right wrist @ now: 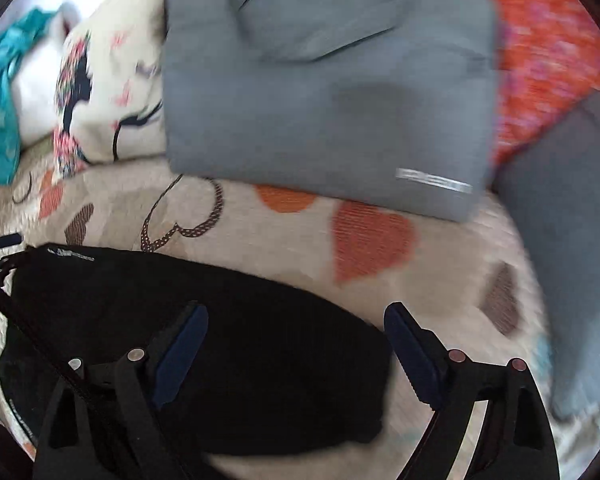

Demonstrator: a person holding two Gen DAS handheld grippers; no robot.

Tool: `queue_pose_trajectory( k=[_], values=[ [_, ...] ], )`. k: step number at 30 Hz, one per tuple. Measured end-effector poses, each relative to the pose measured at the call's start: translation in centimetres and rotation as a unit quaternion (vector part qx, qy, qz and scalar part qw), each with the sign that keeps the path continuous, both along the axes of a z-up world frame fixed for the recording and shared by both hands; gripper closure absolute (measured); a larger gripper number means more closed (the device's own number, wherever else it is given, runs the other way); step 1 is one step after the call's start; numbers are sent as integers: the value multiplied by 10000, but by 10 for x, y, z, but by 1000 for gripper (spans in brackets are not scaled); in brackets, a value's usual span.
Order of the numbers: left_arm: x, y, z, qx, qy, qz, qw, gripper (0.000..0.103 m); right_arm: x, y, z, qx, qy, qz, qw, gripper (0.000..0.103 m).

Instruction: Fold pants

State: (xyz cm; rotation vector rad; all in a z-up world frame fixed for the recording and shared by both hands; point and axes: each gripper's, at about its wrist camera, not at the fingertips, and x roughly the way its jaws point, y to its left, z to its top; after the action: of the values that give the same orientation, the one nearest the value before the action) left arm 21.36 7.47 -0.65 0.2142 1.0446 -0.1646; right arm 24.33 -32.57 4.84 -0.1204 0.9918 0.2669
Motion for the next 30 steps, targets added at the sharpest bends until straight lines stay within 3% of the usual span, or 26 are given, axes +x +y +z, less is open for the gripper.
queue_pose_trajectory(
  k=[4,9,12,13,15,16,17,18,20,25,30],
  values=[
    [23,-10,-30,180,155,-328,9992,41,35,30,-30,-180,216,372,9989,11],
    [38,-21,-33,191,103,-760,9969,36,56,46,-57,-402,402,645,9963,11],
    [39,-28,-33,250,87,-850,9960,36,53,49,-61,-283,320,654,9969,8],
    [38,-30,-33,273,70,-839,9961,39,49,50,-60,-243,297,672,9970,12],
    [32,-36,-33,-97,191,-1013,9946,84,40,50,-56,-32,296,801,9963,27],
    [29,-42,-31,-81,161,-1070,9941,87,37,50,-55,48,341,864,9957,40],
    [24,-51,-31,123,84,-1161,9931,97,34,50,-55,94,369,902,9952,55],
    [22,-55,-31,197,59,-1194,9926,103,30,49,-54,193,443,974,9941,63],
    [21,-60,-27,96,87,-1142,9934,103,24,46,-51,279,591,1013,9927,94],
    [8,-60,-8,-79,-101,-972,9952,103,3,43,-37,303,579,994,9929,97],
    [-31,-41,28,-363,-470,-847,9946,103,-37,38,-5,559,327,1000,9929,97]
  ],
)
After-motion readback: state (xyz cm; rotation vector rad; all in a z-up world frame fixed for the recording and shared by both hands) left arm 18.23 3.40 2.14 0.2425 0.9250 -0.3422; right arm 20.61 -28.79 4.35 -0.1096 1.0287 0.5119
